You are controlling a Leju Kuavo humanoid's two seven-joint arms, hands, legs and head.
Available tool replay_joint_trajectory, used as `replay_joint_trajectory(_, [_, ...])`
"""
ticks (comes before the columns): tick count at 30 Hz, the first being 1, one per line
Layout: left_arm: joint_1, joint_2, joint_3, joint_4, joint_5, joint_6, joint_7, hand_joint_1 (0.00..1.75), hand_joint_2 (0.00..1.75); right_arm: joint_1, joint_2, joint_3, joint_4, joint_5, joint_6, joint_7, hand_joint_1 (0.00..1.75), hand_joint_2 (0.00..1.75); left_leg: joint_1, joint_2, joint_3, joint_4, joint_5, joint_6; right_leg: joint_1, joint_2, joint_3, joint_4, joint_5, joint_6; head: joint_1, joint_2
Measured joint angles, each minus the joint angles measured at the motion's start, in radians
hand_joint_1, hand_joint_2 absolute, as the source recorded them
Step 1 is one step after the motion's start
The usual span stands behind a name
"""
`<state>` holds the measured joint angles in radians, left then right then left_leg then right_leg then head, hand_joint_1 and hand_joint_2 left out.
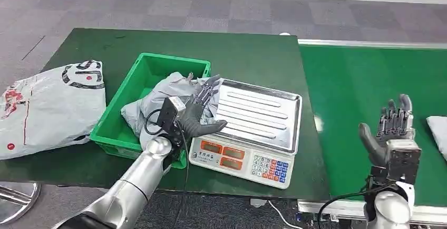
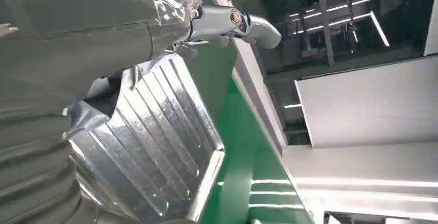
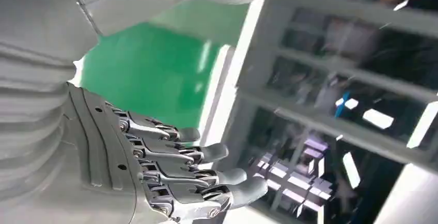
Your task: Moved the parcel from conveyor to table for the left to box.
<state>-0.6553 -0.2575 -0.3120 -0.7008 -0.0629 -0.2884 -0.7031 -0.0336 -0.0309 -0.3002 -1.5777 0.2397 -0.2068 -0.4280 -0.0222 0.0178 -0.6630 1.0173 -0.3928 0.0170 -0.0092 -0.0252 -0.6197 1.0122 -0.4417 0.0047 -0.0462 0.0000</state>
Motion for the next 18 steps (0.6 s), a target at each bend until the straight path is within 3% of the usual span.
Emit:
replay_joint_trajectory(6, [-0.001,-0.002,0.000,0.011,-0.007,0.023,0.000,0.00,1.75,-0.074,-0.095,-0.081,0.157,0.193,-0.123,0.090,0.00,1.75,-0.001,0.000,0.000,0.000,0.000,0.001,-0.001,-0.001,0.000,0.000,0.001,0.002,0.000,0.000])
replay_joint_trajectory(10, [-0.001,-0.001,0.000,0.024,-0.008,0.032,0.000,0.00,1.75,-0.106,-0.172,-0.141,0.262,0.213,-0.138,0.103,0.00,1.75,-0.002,-0.001,0.000,0.000,0.000,0.002,-0.002,-0.001,0.001,0.000,0.001,0.002,0.000,0.000])
replay_joint_trajectory(18, [0.000,-0.001,0.000,0.040,-0.022,0.063,0.000,0.00,1.75,-0.135,-0.234,-0.182,0.371,0.259,-0.213,0.111,0.00,1.75,-0.001,-0.001,0.000,0.000,0.000,0.002,-0.001,-0.001,0.000,0.000,0.001,0.002,0.000,0.000])
